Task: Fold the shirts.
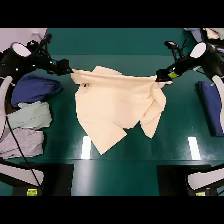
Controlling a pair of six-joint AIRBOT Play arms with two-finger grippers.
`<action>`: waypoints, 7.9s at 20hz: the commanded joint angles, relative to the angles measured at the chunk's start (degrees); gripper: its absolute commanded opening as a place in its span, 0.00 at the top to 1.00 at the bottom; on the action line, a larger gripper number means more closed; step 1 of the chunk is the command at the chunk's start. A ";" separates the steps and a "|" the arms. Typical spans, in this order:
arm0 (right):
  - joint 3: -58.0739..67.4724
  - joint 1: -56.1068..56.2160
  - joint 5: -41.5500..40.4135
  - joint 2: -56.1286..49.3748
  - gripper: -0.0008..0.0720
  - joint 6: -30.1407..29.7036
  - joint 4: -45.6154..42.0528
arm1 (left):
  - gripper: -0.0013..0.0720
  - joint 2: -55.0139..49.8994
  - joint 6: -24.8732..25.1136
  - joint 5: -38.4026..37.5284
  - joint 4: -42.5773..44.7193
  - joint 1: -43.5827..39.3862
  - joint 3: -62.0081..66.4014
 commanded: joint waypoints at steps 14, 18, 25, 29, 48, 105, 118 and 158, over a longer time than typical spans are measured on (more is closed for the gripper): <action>-14.73 -9.66 6.78 12.61 0.46 -3.32 10.36 | 0.30 9.66 -2.08 -12.70 0.72 5.55 -16.31; -26.49 -9.64 4.02 22.47 0.46 -3.28 10.36 | 0.30 20.55 0.24 -7.48 0.74 0.90 -38.25; -36.35 -11.80 2.10 34.62 0.46 -3.23 16.20 | 0.30 25.53 0.24 2.54 -5.31 -3.80 -53.75; -40.59 -12.20 1.99 39.60 0.46 -2.34 16.04 | 0.31 25.49 1.99 4.07 -9.97 -3.82 -53.75; -68.76 -12.00 -4.28 29.40 0.36 2.69 28.68 | 0.95 25.51 5.20 3.67 -13.25 -3.80 -49.64; 16.06 -20.48 11.50 -4.76 0.97 6.12 5.62 | 0.95 3.19 -3.58 3.91 -4.68 3.63 -0.24; -4.90 -19.78 3.80 3.82 0.97 2.73 1.03 | 0.95 -2.51 -0.96 -15.58 7.76 1.55 5.35; -40.26 -29.73 7.56 32.35 0.48 -1.77 0.72 | 0.96 43.93 -6.73 5.64 -8.57 -4.63 -68.63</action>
